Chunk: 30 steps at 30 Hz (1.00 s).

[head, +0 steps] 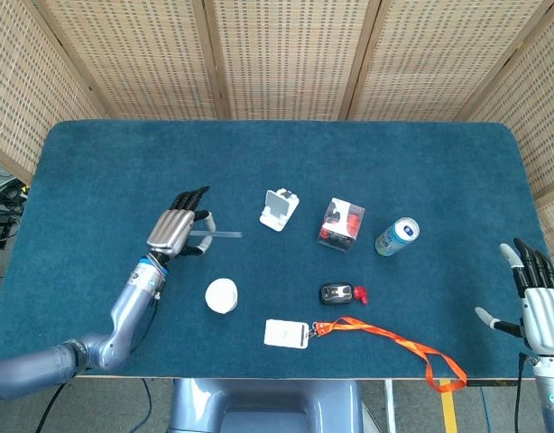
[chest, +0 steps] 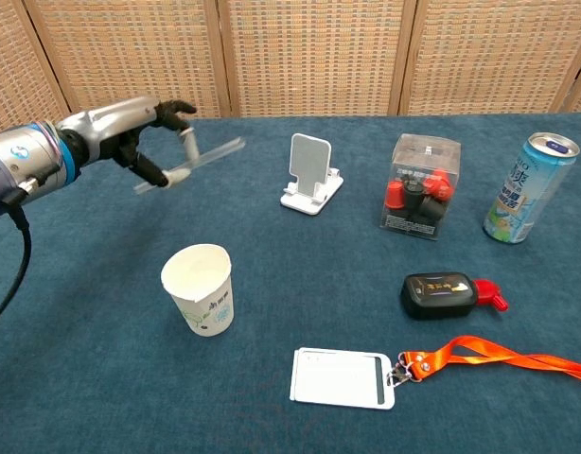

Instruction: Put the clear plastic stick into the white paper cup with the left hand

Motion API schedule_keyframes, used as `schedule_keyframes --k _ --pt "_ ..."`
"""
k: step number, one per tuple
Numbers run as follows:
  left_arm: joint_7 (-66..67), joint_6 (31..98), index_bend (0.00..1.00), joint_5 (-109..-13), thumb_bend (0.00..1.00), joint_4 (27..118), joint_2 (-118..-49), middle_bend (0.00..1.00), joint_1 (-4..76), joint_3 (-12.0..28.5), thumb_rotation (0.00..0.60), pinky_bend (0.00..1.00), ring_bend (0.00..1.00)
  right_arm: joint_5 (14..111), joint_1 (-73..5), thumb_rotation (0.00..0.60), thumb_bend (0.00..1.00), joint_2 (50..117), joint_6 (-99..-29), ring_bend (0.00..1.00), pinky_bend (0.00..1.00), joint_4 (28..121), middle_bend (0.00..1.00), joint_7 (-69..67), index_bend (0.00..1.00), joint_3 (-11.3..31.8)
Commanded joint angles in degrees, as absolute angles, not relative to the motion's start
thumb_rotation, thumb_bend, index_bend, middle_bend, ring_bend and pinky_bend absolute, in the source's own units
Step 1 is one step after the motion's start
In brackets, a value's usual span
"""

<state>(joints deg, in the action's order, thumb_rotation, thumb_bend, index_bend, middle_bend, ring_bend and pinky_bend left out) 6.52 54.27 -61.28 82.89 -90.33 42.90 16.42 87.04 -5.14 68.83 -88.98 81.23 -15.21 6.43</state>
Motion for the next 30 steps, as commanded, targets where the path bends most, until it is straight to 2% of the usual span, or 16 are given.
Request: schedule_keyframes --k 1,9,15,30 --pt "-3.03 56.83 0.57 -68.31 0.43 91.13 -86.68 0.00 39.71 16.13 0.600 0.00 0.00 87.12 -5.06 0.600 0.08 68.76 -89.20 0.00 0.00 81.31 0.00 -15.32 0.08 6.43" --pt "-13.70 59.33 0.58 -77.26 0.43 96.92 -84.78 0.00 36.24 11.12 0.600 0.00 0.00 87.31 -4.90 0.600 0.08 68.46 -89.68 0.00 0.00 81.47 0.00 -15.80 0.08 6.51" --pt "-19.05 60.32 0.59 -81.58 0.43 97.00 -84.63 0.00 34.62 7.57 0.600 0.00 0.00 87.75 -4.74 0.600 0.08 68.35 -90.17 0.00 0.00 81.76 0.00 -15.78 0.08 6.38" --pt "-34.02 62.95 0.60 -89.37 0.43 93.79 -86.94 0.00 34.11 3.88 0.600 0.00 0.00 88.28 -4.45 0.600 0.08 67.99 -91.09 0.00 0.00 82.16 0.00 -16.20 0.08 6.37"
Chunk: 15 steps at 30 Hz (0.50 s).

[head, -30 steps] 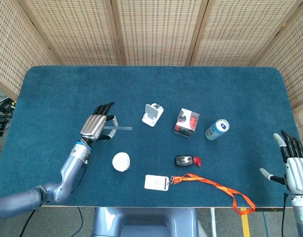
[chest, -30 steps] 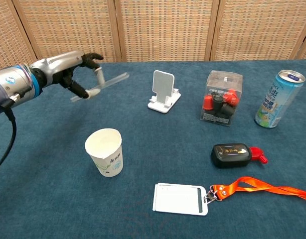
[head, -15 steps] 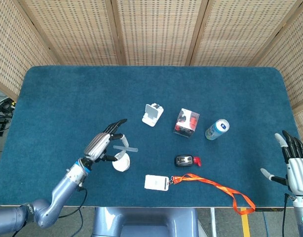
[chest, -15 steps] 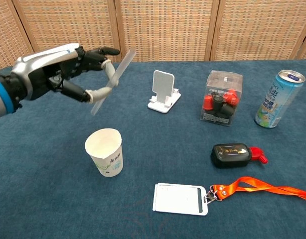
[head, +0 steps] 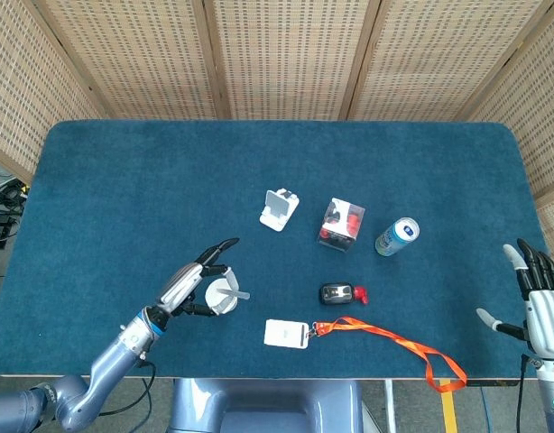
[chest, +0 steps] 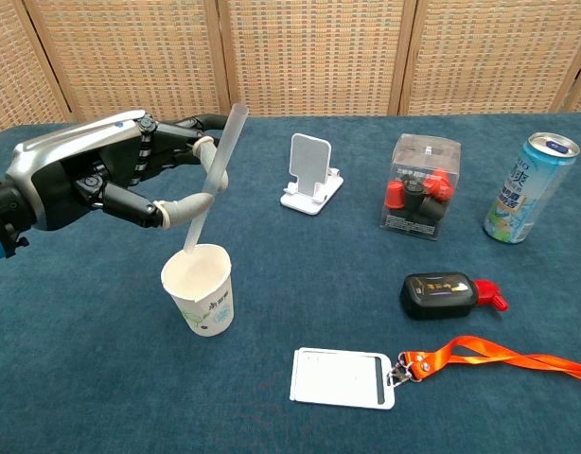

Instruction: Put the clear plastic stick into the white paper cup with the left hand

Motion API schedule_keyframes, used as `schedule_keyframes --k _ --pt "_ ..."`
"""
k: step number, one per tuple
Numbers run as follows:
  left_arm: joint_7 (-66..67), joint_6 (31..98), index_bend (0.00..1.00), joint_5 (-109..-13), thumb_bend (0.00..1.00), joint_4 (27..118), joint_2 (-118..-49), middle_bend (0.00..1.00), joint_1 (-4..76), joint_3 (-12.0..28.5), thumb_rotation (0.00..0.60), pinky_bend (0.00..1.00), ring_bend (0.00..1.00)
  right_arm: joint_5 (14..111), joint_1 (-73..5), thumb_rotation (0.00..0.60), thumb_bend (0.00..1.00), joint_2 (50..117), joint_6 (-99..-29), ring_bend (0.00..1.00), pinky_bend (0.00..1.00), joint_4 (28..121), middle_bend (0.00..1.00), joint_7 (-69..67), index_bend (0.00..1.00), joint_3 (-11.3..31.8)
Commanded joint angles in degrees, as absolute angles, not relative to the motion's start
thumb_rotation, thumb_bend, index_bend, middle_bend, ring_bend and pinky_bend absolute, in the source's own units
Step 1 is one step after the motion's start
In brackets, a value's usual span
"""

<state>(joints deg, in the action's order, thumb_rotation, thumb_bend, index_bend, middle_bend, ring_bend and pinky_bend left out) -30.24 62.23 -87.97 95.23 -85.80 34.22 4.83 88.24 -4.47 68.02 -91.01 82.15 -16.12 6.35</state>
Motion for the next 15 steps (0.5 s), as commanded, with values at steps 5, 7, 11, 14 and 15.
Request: schedule_keyframes --k 5,7,11,14,15 --pt "-40.73 63.59 0.61 -90.47 0.43 88.89 -89.02 0.00 33.98 2.73 0.600 0.00 0.00 88.38 -4.37 0.600 0.08 67.91 -91.29 0.00 0.00 82.13 0.00 -16.46 0.08 6.37" --pt "-42.27 63.75 0.61 -90.48 0.43 86.65 -89.87 0.00 33.93 2.49 0.600 0.00 0.00 88.42 -4.37 0.600 0.08 67.89 -91.32 0.00 0.00 82.13 0.00 -16.47 0.08 6.36" --pt "-44.56 63.72 0.60 -90.72 0.43 83.38 -90.95 0.00 34.07 2.01 0.600 0.00 0.00 88.51 -4.39 0.600 0.08 67.91 -91.37 0.00 0.00 82.19 0.00 -16.32 0.08 6.36" --pt "-45.32 63.01 0.54 -90.18 0.42 80.06 -92.06 0.00 34.05 1.46 0.600 0.00 0.00 88.44 -4.34 0.600 0.08 67.93 -91.54 0.00 0.00 82.18 0.00 -16.34 0.08 6.46" --pt "-46.12 62.60 0.47 -90.42 0.40 79.13 -92.22 0.00 34.26 1.11 0.600 0.00 0.00 88.44 -4.36 0.600 0.08 67.98 -91.54 0.00 0.00 82.12 0.00 -16.36 0.08 6.47"
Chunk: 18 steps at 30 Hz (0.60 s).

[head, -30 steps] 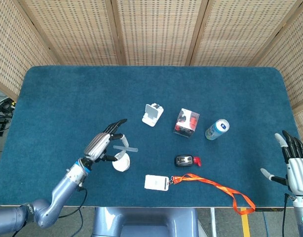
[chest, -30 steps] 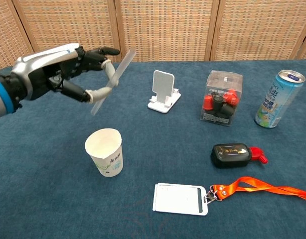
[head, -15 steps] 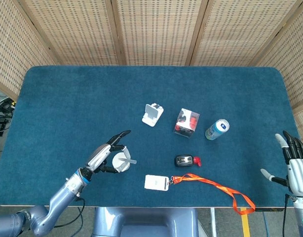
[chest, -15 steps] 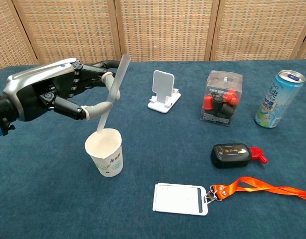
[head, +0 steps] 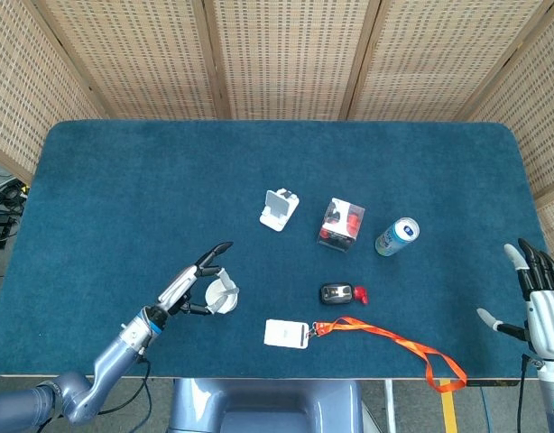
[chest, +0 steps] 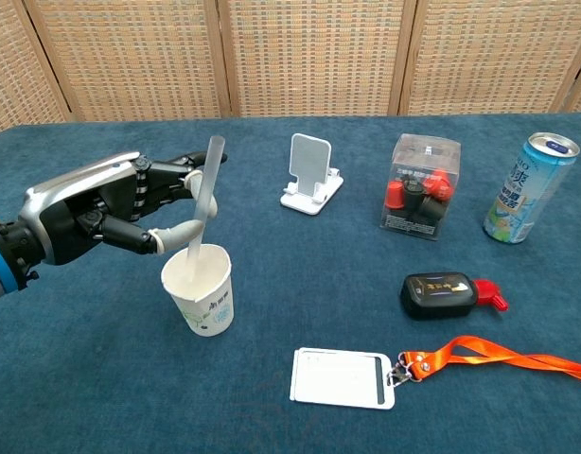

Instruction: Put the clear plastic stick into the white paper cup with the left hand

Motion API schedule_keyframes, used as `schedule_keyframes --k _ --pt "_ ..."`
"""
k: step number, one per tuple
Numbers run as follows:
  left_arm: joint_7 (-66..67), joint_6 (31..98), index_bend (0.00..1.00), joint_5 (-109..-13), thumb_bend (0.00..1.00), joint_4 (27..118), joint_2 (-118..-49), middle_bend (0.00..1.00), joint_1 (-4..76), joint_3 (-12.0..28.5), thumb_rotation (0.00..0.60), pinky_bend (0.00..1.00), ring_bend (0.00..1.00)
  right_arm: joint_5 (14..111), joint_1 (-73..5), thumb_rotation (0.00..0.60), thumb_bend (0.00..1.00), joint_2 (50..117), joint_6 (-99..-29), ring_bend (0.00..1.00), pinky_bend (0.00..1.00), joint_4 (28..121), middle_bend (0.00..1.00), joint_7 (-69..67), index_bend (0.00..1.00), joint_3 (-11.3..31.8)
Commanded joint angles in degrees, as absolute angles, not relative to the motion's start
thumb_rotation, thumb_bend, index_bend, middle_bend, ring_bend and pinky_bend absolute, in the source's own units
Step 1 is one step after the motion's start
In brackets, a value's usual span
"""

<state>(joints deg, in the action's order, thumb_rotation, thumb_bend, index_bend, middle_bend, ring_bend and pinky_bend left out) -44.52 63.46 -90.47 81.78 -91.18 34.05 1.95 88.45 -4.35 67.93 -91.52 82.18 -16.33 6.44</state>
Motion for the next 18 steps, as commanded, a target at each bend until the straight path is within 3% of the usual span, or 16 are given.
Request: schedule_keyframes --k 1,3,7,18 --pt "-46.53 62.33 0.38 -90.66 0.37 78.58 -92.16 0.00 34.44 0.86 0.600 0.00 0.00 88.45 -4.37 0.600 0.08 68.00 -91.52 0.00 0.00 82.08 0.00 -16.36 0.08 6.47" --pt "-46.88 62.22 0.25 -90.90 0.32 77.52 -92.19 0.00 34.61 0.58 0.600 0.00 0.00 88.45 -4.39 0.600 0.08 68.03 -91.48 0.00 0.00 82.05 0.00 -16.32 0.08 6.46" --pt "-48.05 62.49 0.10 -91.10 0.31 77.05 -91.95 0.00 34.67 0.31 0.597 0.00 0.00 88.51 -4.38 0.600 0.08 68.05 -91.60 0.00 0.00 82.04 0.00 -16.30 0.08 6.48" --pt "-45.31 68.57 0.07 -91.38 0.31 80.73 -87.60 0.00 32.10 0.61 0.595 0.00 0.00 88.55 -4.28 0.600 0.08 67.99 -91.84 0.00 0.00 81.94 0.00 -16.54 0.08 6.52"
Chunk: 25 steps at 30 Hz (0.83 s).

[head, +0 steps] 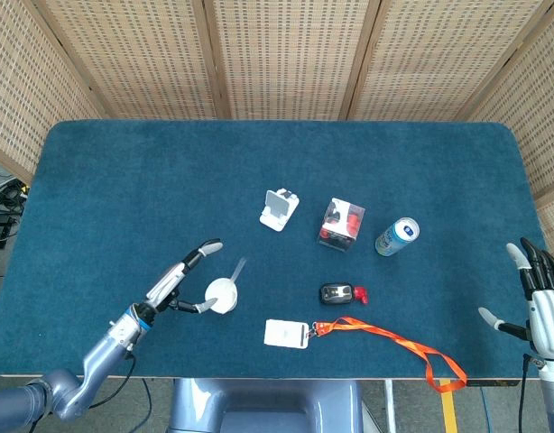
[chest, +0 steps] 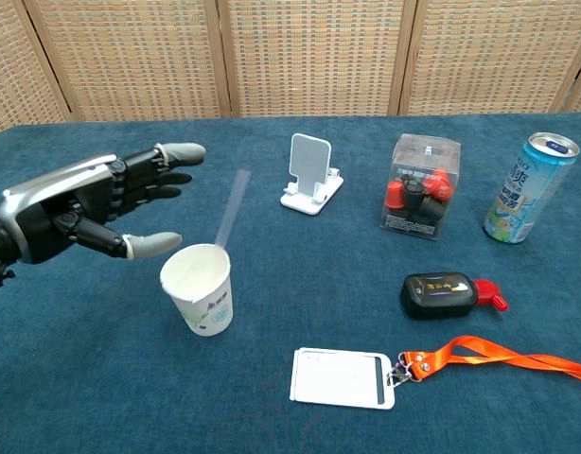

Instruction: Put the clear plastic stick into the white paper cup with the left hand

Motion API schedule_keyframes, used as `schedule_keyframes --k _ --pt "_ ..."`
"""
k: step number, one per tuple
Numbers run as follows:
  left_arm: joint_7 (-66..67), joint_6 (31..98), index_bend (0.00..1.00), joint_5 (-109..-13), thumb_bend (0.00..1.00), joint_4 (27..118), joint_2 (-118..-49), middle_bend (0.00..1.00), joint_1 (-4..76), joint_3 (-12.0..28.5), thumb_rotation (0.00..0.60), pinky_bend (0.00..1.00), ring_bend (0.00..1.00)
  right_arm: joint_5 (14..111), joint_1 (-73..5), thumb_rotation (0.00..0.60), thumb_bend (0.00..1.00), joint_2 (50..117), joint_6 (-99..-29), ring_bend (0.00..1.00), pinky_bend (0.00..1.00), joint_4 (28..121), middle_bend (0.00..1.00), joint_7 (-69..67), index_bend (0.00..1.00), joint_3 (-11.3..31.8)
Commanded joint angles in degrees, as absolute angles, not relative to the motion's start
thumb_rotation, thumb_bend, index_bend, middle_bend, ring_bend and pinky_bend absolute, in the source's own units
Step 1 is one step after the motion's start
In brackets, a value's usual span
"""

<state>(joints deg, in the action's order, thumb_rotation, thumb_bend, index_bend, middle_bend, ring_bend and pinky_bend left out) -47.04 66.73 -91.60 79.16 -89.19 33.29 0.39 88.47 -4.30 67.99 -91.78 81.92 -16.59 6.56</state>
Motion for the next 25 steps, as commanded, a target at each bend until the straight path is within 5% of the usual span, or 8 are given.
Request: schedule_keyframes --k 1,6,15,25 --pt "-44.16 69.68 0.07 -90.98 0.31 81.54 -86.54 0.00 31.38 0.83 0.595 0.00 0.00 88.69 -4.28 0.600 0.08 68.00 -91.95 0.00 0.00 81.98 0.00 -16.42 0.08 6.49" --pt "-34.25 73.33 0.07 -87.91 0.31 84.53 -82.32 0.00 27.94 1.62 0.595 0.00 0.00 89.00 -4.27 0.600 0.08 68.10 -92.08 0.00 0.00 82.16 0.00 -15.80 0.08 6.34" --pt "3.99 84.54 0.00 -80.02 0.24 86.83 -76.54 0.00 17.98 1.55 0.600 0.00 0.00 88.90 -4.74 0.600 0.08 68.98 -90.86 0.00 0.00 82.14 0.00 -12.78 0.08 5.96" --pt "15.29 88.63 0.00 -76.15 0.22 91.81 -73.91 0.00 11.14 -0.85 0.600 0.00 0.00 89.14 -4.40 0.600 0.08 69.16 -91.13 0.00 0.00 84.47 0.00 -7.18 0.05 5.47"
